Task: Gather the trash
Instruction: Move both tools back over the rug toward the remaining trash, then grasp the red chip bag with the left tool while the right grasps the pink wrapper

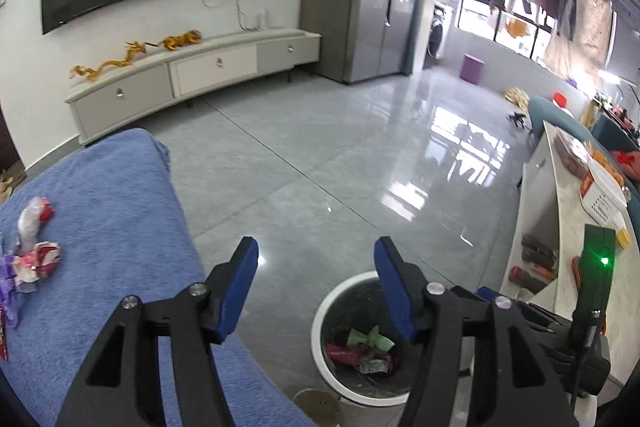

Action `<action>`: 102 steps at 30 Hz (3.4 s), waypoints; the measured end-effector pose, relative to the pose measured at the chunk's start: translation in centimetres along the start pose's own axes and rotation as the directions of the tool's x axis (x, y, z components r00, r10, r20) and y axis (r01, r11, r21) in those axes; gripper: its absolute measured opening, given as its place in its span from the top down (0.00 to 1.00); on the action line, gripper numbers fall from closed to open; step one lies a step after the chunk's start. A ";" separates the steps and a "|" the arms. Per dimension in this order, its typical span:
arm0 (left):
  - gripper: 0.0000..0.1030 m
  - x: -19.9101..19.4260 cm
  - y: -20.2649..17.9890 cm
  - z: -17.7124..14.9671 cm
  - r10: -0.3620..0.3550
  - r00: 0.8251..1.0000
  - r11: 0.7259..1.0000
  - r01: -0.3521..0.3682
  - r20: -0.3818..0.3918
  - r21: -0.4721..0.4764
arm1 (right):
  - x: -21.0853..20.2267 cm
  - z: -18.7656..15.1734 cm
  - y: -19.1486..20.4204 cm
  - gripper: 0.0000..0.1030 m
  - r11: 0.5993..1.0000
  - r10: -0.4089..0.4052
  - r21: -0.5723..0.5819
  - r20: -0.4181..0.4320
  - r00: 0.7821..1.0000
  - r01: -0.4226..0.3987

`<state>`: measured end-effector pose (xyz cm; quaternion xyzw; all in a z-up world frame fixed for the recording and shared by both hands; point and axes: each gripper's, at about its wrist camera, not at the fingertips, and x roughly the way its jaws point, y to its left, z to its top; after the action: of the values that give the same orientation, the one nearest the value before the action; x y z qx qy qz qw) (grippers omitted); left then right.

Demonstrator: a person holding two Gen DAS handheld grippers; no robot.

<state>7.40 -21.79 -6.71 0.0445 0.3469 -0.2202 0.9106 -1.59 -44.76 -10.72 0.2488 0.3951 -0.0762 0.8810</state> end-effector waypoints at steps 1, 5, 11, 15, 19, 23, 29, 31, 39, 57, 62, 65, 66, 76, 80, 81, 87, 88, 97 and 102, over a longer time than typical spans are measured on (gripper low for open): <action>0.43 -0.5 0.4 0.0 0.007 1.000 1.000 -0.006 0.011 -0.008 | -0.2 0.1 0.3 0.52 1.000 -0.001 -0.007 0.005 1.000 0.001; 0.43 -2.2 1.3 0.1 0.028 0.999 0.999 -0.027 0.044 -0.026 | -1.3 0.2 1.5 0.52 0.999 -0.003 -0.032 0.030 1.000 0.004; 0.42 -4.2 2.4 0.1 0.059 0.995 0.997 -0.055 0.084 -0.053 | -3.0 0.2 3.1 0.50 0.998 -0.015 -0.061 0.078 0.997 0.020; 0.33 -6.0 3.8 -0.1 0.081 0.990 0.994 -0.071 0.116 -0.087 | -4.2 0.3 4.6 0.44 0.996 -0.023 -0.086 0.111 0.994 0.033; 0.33 -7.6 4.9 -0.3 0.095 0.985 0.990 -0.079 0.143 -0.114 | -5.2 0.1 6.6 0.38 0.992 -0.024 -0.116 0.143 0.989 0.041; 0.33 -9.5 6.1 -0.4 0.122 0.976 0.984 -0.095 0.182 -0.151 | -6.0 -0.2 8.4 0.34 0.988 -0.018 -0.147 0.170 0.985 0.044; 0.33 -11.3 7.9 -0.8 0.179 0.958 0.968 -0.131 0.226 -0.214 | -7.2 -0.4 11.2 0.21 0.976 -0.009 -0.209 0.207 0.978 0.053; 0.33 -11.9 8.7 -1.2 0.202 0.949 0.962 -0.145 0.243 -0.233 | -7.5 -0.6 12.3 0.16 0.971 -0.004 -0.232 0.215 0.977 0.055; 0.33 -13.2 12.7 -2.4 0.250 0.946 0.946 -0.193 0.206 -0.262 | -7.8 -1.5 16.0 0.00 0.955 0.043 -0.296 0.243 0.969 0.032; 0.33 -14.7 29.1 -9.3 0.535 0.843 0.768 -0.458 0.054 -0.449 | -1.1 -4.7 28.8 0.00 0.857 0.262 -0.468 0.031 0.965 -0.217; 0.33 -13.7 33.5 -11.7 0.573 0.819 0.705 -0.517 -0.041 -0.486 | 2.7 -5.4 33.4 0.00 0.811 0.331 -0.487 -0.076 0.941 -0.325; 0.33 -13.1 35.2 -12.7 0.573 0.817 0.689 -0.526 -0.069 -0.499 | 5.1 -6.3 35.8 0.00 0.791 0.340 -0.495 -0.133 0.931 -0.360; 0.33 -12.8 35.6 -12.8 0.568 0.820 0.689 -0.523 -0.073 -0.501 | 5.7 -6.3 36.1 0.00 0.787 0.347 -0.491 -0.149 0.926 -0.374; 0.33 -10.5 38.1 -13.4 0.492 0.864 0.702 -0.464 -0.103 -0.540 | 12.5 -6.2 39.5 0.01 0.808 0.358 -0.394 -0.260 0.897 -0.437; 0.34 -10.5 38.4 -13.7 0.477 0.873 0.703 -0.451 -0.106 -0.549 | 14.2 -6.4 40.2 0.16 0.816 0.360 -0.361 -0.293 0.886 -0.451; 0.35 -10.4 38.4 -13.7 0.473 0.874 0.705 -0.449 -0.108 -0.549 | 14.6 -6.3 40.2 0.24 0.820 0.357 -0.353 -0.300 0.884 -0.451; 0.54 -10.2 38.6 -14.0 0.447 0.887 0.707 -0.431 -0.117 -0.561 | 14.4 -7.0 40.0 0.58 0.820 0.342 -0.369 -0.299 0.891 -0.438; 0.56 -10.3 38.6 -14.0 0.447 0.887 0.707 -0.429 -0.115 -0.562 | 14.3 -7.0 39.8 0.59 0.819 0.345 -0.367 -0.301 0.889 -0.442; 0.85 -11.6 36.8 -13.6 0.470 0.880 0.727 -0.434 -0.076 -0.532 | 10.5 -7.4 37.8 0.73 0.790 0.380 -0.411 -0.253 0.890 -0.454; 0.87 -13.2 36.1 -13.0 0.491 0.869 0.713 -0.439 -0.056 -0.547 | 8.0 -7.3 36.8 0.77 0.780 0.395 -0.433 -0.217 0.893 -0.451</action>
<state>6.30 18.55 -10.52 -0.1396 0.3294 0.1216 0.9259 11.22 -8.80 -6.75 0.1127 0.3851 0.2367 0.8849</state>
